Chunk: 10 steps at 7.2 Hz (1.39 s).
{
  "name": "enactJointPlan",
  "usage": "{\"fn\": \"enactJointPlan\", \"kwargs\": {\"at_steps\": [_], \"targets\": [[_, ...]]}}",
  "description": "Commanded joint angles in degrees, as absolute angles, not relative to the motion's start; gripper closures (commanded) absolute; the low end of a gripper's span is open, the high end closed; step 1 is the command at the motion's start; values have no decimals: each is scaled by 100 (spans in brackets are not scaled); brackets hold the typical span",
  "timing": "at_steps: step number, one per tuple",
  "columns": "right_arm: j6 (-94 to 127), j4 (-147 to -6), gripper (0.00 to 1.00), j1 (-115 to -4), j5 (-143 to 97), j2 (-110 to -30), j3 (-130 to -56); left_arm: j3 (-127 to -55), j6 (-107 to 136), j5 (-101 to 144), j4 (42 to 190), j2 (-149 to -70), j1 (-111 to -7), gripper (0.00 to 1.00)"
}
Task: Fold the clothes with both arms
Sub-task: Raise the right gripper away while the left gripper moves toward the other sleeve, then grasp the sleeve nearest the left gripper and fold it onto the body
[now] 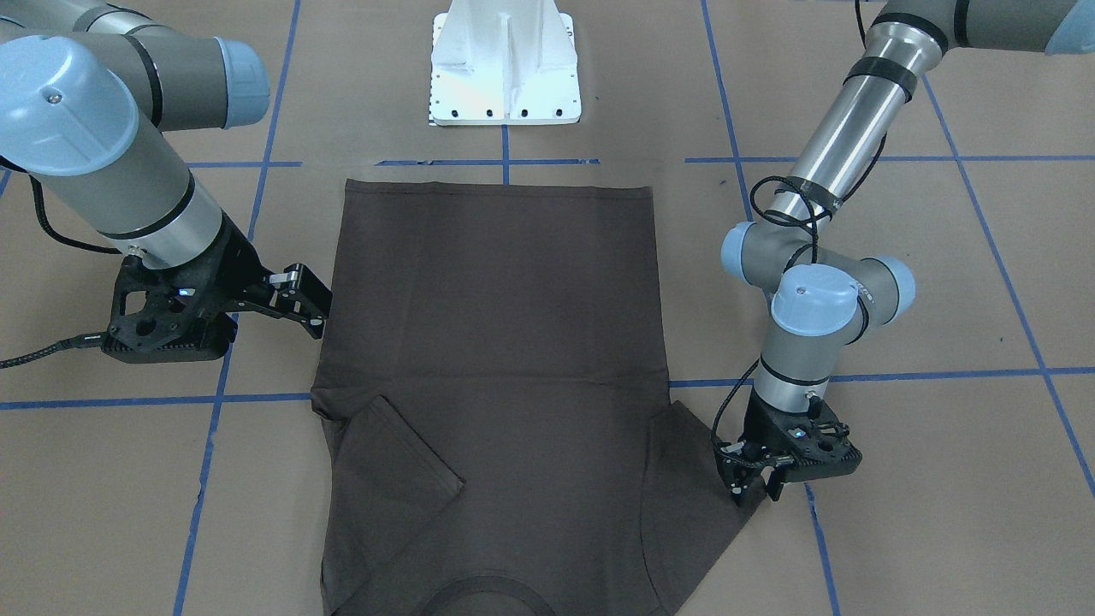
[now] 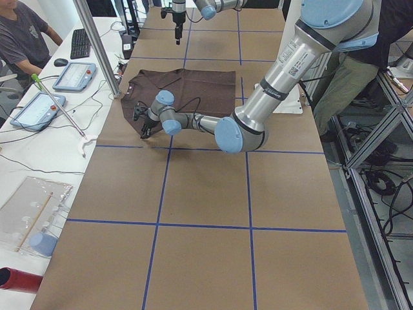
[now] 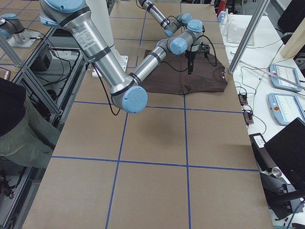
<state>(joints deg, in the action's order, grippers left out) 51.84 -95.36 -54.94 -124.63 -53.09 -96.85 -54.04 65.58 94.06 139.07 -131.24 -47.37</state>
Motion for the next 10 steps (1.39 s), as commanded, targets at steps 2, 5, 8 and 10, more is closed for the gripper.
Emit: {"fn": "enactJointPlan", "kwargs": {"at_steps": [2, 5, 8, 10], "targets": [[5186, -9536, 0, -5502, -12463, -5309, -9677, -5458, 6565, 9413, 13896, -13140, -4737, 100], [5186, -9536, 0, -5511, -12463, -5326, -9659, -6298, 6661, 9483, 12980, -13427, -4737, 100], [5194, -9536, 0, -5528, -12463, -5335, -9659, -5639, 7784, 9457, 12980, -14367, -4309, 100], [5186, -9545, 0, -5642, -12480, -5379, -9668, -4934, 8085, 9422, 13551, -14764, -4140, 100]]}}
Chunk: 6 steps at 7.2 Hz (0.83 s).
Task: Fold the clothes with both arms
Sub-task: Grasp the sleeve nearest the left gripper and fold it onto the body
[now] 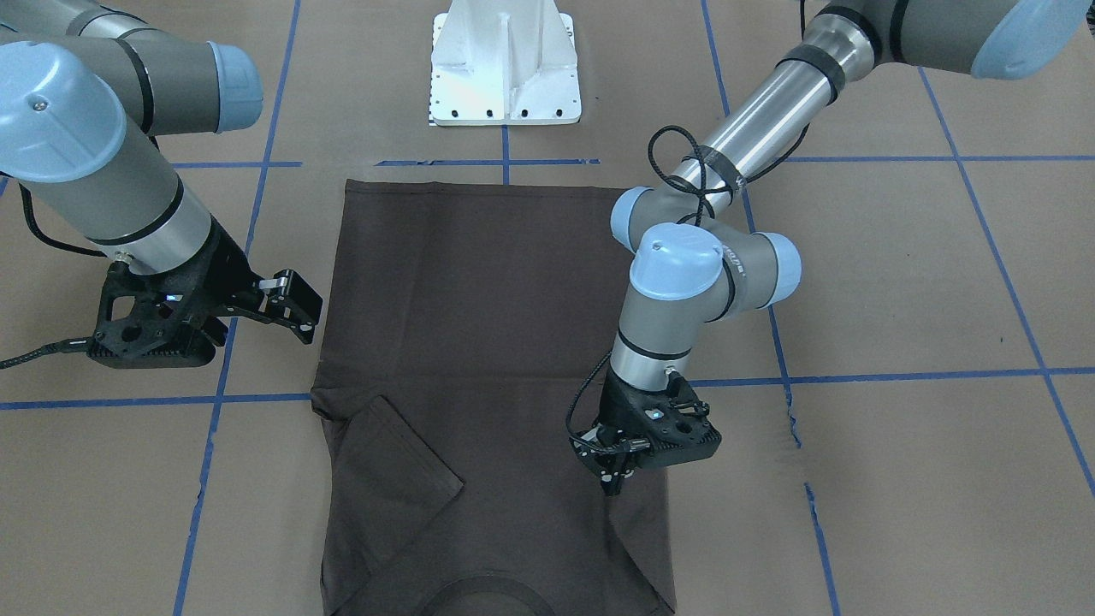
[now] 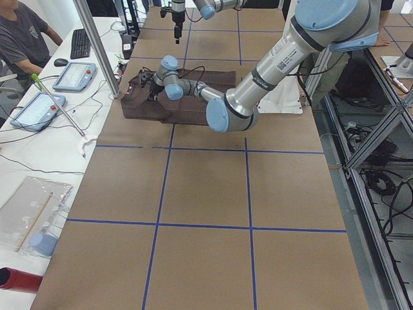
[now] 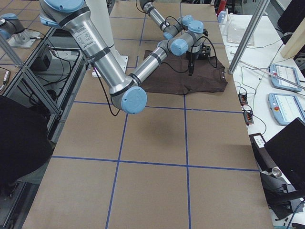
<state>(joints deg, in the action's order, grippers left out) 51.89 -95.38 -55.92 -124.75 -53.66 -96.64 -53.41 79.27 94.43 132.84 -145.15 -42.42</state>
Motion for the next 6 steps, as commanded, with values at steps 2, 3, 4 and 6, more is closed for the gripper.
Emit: {"fn": "enactJointPlan", "kwargs": {"at_steps": [2, 3, 4, 6], "targets": [[5203, -9545, 0, -5616, -12472, -5370, -9659, -4843, 8077, 9422, 13597, -14801, -4122, 74], [5203, -9545, 0, -5634, -12472, -5370, -9659, -4843, 8077, 9422, 13640, -14801, -4122, 34], [5194, -9545, 0, -5616, -12472, -5361, -9650, -4843, 8034, 9431, 13745, -14801, -4122, 0], [5194, -9554, 0, -5590, -12489, -5361, -9668, -5156, 7807, 9692, 13755, -14731, -4157, 0]]}}
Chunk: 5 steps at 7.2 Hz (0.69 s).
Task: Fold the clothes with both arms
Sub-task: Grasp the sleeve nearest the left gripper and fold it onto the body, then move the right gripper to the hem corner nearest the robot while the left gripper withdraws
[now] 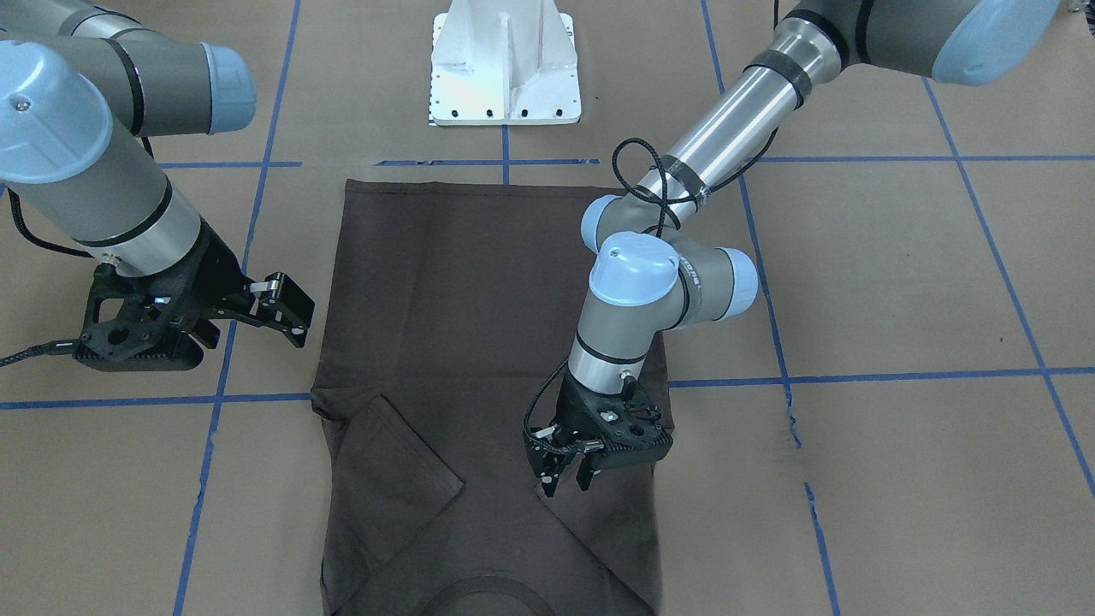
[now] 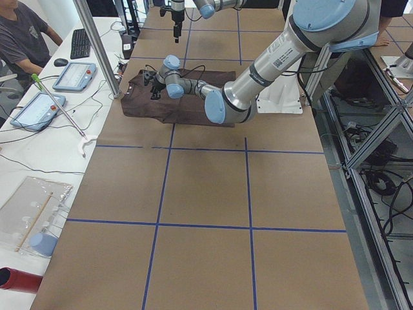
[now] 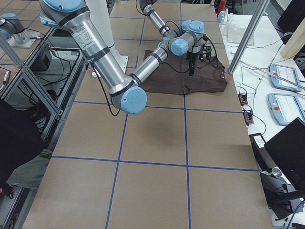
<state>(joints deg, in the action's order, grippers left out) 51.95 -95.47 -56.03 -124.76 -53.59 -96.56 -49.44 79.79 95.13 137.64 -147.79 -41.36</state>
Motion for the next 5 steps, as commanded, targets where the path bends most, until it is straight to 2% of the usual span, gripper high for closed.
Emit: {"fn": "enactJointPlan", "kwargs": {"at_steps": [1, 3, 4, 5], "targets": [[5299, -9545, 0, -5538, -12776, -5457, -9833, -6029, 7657, 10321, 13416, -14104, -4166, 0], [5974, -9292, 0, -4952, -12449, -6192, -10481, -7892, 6850, 10485, 11970, -13048, -4175, 0], [6664, -8803, 0, -4609, -12297, -6831, -10973, -9093, 6351, 10477, 11336, -12373, -4175, 0], [7402, -7806, 0, -4179, -11983, -7290, -11152, -9958, 6033, 10485, 11120, -11862, -4192, 0]]}}
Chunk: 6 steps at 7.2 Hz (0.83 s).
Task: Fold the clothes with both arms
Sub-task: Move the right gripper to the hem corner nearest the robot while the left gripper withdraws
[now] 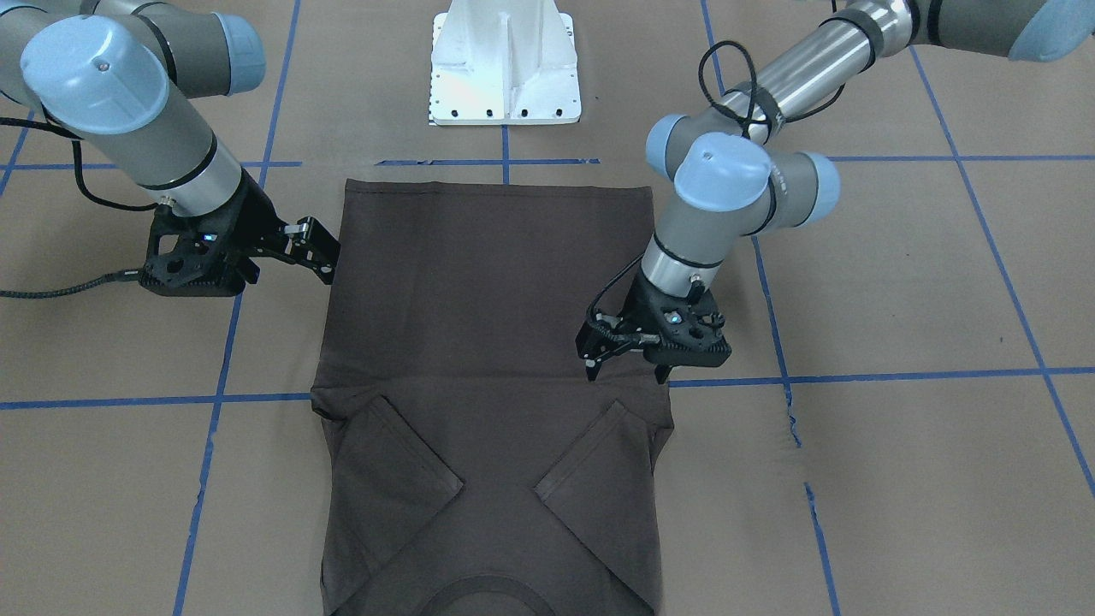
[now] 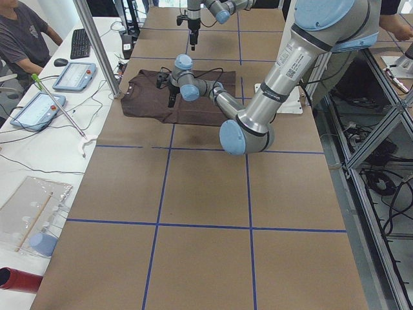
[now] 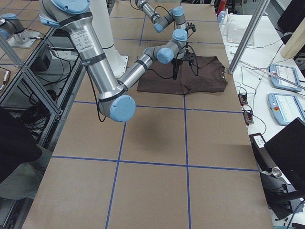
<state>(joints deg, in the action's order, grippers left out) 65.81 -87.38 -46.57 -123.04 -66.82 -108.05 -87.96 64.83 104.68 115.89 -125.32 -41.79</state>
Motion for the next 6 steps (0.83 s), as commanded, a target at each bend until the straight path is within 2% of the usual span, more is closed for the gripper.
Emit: {"fn": "enactJointPlan", "kwargs": {"at_steps": [1, 2, 4, 6], "targets": [[8096, -6734, 0, -3540, -11423, -7982, -11179, -10567, 6055, 10494, 11049, -11465, -4192, 0], [8495, -6106, 0, -2889, -10721, -8511, -11214, -10686, 6099, 10503, 11039, -11435, -4192, 0], [8762, -6317, 0, -2042, -9907, -8613, -11215, -10748, 6248, 10494, 11048, -11435, -4184, 0], [8771, -6958, 0, -1838, -9879, -8447, -11294, -10766, 6258, 10494, 11048, -11443, -4184, 0]]}}
